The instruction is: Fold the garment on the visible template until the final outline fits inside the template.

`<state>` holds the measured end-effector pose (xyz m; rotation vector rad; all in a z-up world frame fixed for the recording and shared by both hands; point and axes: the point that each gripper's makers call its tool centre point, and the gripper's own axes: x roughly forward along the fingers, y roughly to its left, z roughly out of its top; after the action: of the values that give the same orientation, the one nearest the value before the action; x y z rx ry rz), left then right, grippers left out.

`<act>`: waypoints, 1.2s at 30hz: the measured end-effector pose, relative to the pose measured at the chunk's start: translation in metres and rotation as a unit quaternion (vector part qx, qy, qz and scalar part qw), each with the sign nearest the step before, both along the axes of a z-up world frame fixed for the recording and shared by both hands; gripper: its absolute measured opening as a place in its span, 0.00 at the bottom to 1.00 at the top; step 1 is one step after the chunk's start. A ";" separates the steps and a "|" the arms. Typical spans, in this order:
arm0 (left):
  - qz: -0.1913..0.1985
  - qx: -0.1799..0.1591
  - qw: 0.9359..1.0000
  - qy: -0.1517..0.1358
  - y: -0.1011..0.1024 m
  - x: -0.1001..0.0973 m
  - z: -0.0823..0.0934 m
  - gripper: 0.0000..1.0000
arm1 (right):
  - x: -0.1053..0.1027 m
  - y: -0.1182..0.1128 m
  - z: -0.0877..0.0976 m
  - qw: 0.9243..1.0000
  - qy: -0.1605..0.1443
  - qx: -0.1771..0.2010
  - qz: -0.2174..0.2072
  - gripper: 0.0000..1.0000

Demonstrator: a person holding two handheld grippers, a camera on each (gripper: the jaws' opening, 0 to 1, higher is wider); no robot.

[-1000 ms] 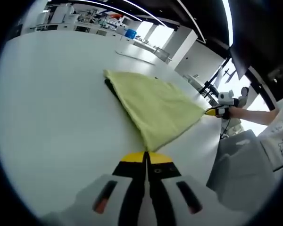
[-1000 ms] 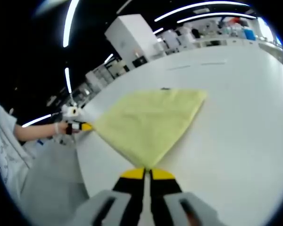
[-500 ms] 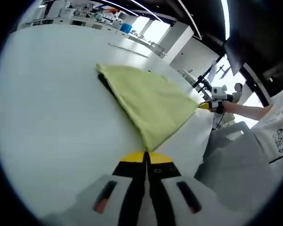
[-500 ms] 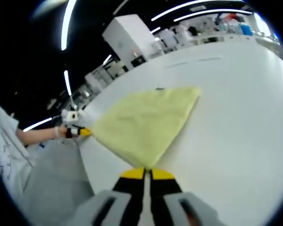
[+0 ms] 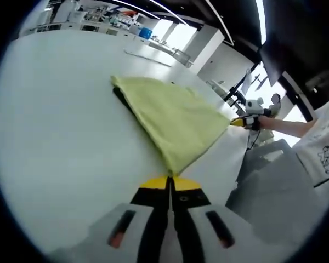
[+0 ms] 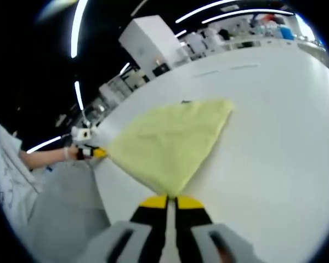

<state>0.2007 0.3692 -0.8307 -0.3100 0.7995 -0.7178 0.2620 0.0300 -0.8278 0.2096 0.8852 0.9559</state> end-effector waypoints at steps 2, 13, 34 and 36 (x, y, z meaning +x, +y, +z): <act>0.003 0.001 1.000 -0.007 0.000 0.000 0.005 0.06 | -0.002 0.000 0.004 1.000 -0.007 -0.003 0.002 0.05; 0.026 0.026 0.996 -0.080 0.020 0.029 0.025 0.78 | 0.013 -0.010 0.021 0.993 -0.107 -0.035 -0.016 0.84; 0.027 0.032 0.993 -0.114 0.002 0.036 0.040 0.99 | 0.020 -0.018 0.026 0.990 -0.131 -0.042 -0.030 0.99; 0.027 0.030 0.992 -0.116 -0.001 0.038 0.041 0.99 | 0.020 -0.018 0.026 0.990 -0.130 -0.040 -0.030 0.99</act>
<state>0.2389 0.3680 -0.7897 -0.1896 0.5885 -0.6633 0.2816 0.0115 -0.8013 0.0402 0.6711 0.8670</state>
